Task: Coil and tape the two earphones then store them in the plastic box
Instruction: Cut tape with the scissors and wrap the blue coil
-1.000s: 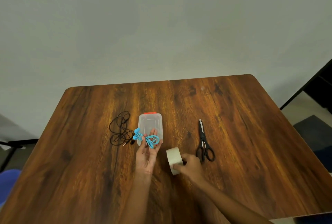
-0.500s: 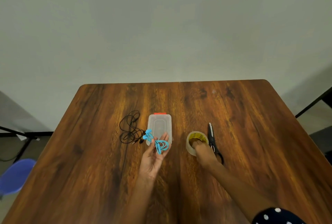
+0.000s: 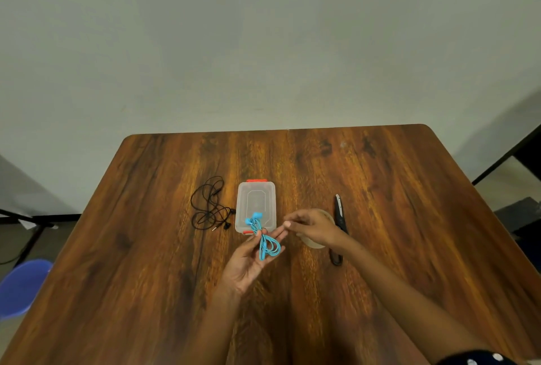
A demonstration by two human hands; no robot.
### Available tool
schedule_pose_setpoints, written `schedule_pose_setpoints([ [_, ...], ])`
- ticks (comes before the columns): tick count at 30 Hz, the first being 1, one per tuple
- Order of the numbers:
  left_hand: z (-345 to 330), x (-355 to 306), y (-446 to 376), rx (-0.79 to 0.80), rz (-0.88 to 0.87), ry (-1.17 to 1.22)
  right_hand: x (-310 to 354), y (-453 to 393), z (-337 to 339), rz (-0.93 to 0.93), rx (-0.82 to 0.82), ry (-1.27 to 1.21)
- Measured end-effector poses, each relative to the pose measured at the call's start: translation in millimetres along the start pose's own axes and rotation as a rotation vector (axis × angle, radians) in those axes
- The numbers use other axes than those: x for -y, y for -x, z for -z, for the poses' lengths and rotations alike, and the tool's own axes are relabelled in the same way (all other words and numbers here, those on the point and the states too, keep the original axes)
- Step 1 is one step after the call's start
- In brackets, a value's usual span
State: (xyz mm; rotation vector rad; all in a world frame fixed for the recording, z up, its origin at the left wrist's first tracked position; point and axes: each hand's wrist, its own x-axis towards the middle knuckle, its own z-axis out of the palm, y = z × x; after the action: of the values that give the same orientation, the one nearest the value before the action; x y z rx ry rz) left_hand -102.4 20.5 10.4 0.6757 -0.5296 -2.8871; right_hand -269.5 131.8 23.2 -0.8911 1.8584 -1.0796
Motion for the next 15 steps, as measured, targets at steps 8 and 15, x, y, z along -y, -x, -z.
schedule_pose_setpoints([
  [8,-1,0,2,-0.039,0.011,-0.057,11,11,-4,0.011,-0.062,-0.173],
  [15,-1,-2,2,-0.09,-0.088,0.041,29,31,-16,-0.002,-0.29,-0.349],
])
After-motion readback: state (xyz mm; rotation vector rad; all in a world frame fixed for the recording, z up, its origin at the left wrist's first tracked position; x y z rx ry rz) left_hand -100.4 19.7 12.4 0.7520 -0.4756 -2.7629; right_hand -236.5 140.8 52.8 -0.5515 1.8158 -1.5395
